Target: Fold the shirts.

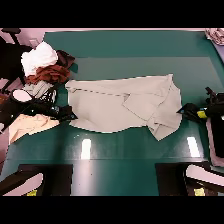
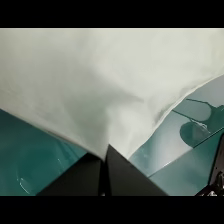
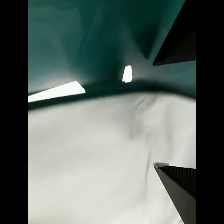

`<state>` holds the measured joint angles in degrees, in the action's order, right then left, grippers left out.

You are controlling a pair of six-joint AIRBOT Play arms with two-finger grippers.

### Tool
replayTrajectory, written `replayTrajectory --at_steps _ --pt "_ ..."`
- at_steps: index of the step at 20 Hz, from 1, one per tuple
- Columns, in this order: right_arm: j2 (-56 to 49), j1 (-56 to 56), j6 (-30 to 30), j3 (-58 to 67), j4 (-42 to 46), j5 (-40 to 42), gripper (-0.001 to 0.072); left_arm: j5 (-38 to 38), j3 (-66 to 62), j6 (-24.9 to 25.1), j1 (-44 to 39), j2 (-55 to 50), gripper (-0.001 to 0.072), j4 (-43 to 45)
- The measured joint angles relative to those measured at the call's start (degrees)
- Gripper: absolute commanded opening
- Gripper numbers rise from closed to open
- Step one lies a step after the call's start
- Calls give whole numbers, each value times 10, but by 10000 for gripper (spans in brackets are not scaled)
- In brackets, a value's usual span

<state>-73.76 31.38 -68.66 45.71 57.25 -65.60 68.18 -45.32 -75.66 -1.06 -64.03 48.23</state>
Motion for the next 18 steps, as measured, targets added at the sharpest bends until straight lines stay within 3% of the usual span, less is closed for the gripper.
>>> replayTrajectory --at_steps 2,3,6,12,16,18 --pt "-18 -21 10 0 -23 17 563 -2 -2 -6 0 0 30 -1" --pt "-24 -36 14 -2 -32 27 467 -6 -4 -10 0 0 30 -2" --pt "-35 -81 16 -11 -41 55 33 -15 -15 -18 0 0 30 -4" --pt "30 -71 13 -14 -41 64 27 -9 -79 -36 0 0 30 -6" --pt "126 -29 6 29 -62 -9 27 7 -149 -62 0 24 29 -15" --pt "170 -19 4 70 -113 -34 27 11 -196 -75 0 49 29 -16"
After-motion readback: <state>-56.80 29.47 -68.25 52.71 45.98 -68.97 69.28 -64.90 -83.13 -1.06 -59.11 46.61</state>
